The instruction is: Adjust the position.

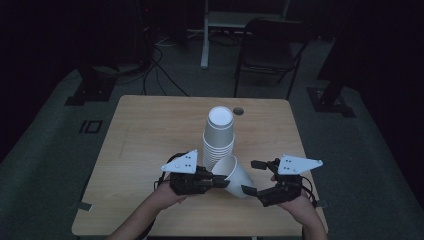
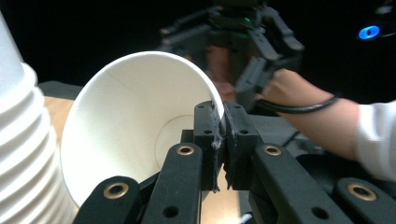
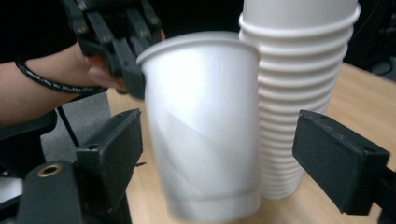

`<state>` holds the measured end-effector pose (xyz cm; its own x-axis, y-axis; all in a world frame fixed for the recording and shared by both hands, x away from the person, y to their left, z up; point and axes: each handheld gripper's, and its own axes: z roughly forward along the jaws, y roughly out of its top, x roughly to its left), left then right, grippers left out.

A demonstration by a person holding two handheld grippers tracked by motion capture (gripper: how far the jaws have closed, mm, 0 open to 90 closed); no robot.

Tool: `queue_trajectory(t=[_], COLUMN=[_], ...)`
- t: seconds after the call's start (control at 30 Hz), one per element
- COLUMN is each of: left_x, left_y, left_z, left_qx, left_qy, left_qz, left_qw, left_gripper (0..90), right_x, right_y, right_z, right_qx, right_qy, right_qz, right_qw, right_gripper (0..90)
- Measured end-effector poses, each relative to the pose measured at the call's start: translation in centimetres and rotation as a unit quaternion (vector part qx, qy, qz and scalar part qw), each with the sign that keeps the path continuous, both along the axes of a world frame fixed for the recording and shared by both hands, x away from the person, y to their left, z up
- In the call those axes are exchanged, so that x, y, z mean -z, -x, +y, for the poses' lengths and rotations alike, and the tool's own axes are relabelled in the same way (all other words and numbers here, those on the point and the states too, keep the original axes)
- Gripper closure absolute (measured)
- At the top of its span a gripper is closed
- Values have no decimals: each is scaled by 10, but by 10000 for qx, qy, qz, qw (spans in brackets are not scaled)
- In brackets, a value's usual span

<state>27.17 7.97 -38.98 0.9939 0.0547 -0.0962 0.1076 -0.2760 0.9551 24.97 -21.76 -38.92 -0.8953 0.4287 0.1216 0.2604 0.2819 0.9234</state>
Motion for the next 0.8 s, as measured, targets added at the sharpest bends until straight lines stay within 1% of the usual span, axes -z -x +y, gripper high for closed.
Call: queue_trajectory(t=[0.03,0.07,0.1,0.13,0.17,0.2,0.23,0.27,0.4,0.47,0.53,0.57,0.63,0.73,0.8], left_x=[0,0,-1,-1,-2,-2,-3,-4,-6,-6,-6,-6,-7,-9,-10], left_y=[1,2,2,3,3,3,4,3,4,4,3,3,2,3,3], left_z=[-1,-1,-3,-3,-5,-5,-6,-8,-12,-15,-16,-17,-19,-23,-26], left_qx=[4,-71,56,28,26,56,29,110,141,153,163,152,171,199,214], left_qy=[-21,-66,-131,-114,-150,-177,-171,-218,-357,-409,-434,-439,-432,-421,-447], left_qz=[-49,-116,-108,-160,-136,-201,-217,-201,-308,-336,-313,-351,-336,-380,-386], left_qw=[10000,9999,9998,9998,9998,9996,9996,9995,9988,9985,9984,9983,9984,9982,9980], left_gripper=[856,856,856,856,855,855,855,855,855,855,855,855,855,855,855], right_x=[3,5,9,13,16,20,23,26,37,41,43,44,45,46,47], right_y=[0,1,1,2,2,2,3,3,4,4,4,4,3,3,3], right_z=[-1,-2,-2,-3,-3,-3,-3,-4,-4,-3,-2,-2,-1,3,4], right_qx=[7,15,25,55,67,105,110,88,132,135,142,121,127,72,37], right_qy=[-6,-19,-9,44,75,124,136,146,227,279,325,326,381,398,404], right_qz=[53,97,108,112,120,150,181,185,271,282,269,281,262,284,271], right_qw=[10000,10000,9999,9999,9999,9998,9997,9997,9993,9991,9990,9990,9988,9988,9988], right_gripper=[130,127,124,119,112,111,111,111,113,114,128,135,154,224,224])
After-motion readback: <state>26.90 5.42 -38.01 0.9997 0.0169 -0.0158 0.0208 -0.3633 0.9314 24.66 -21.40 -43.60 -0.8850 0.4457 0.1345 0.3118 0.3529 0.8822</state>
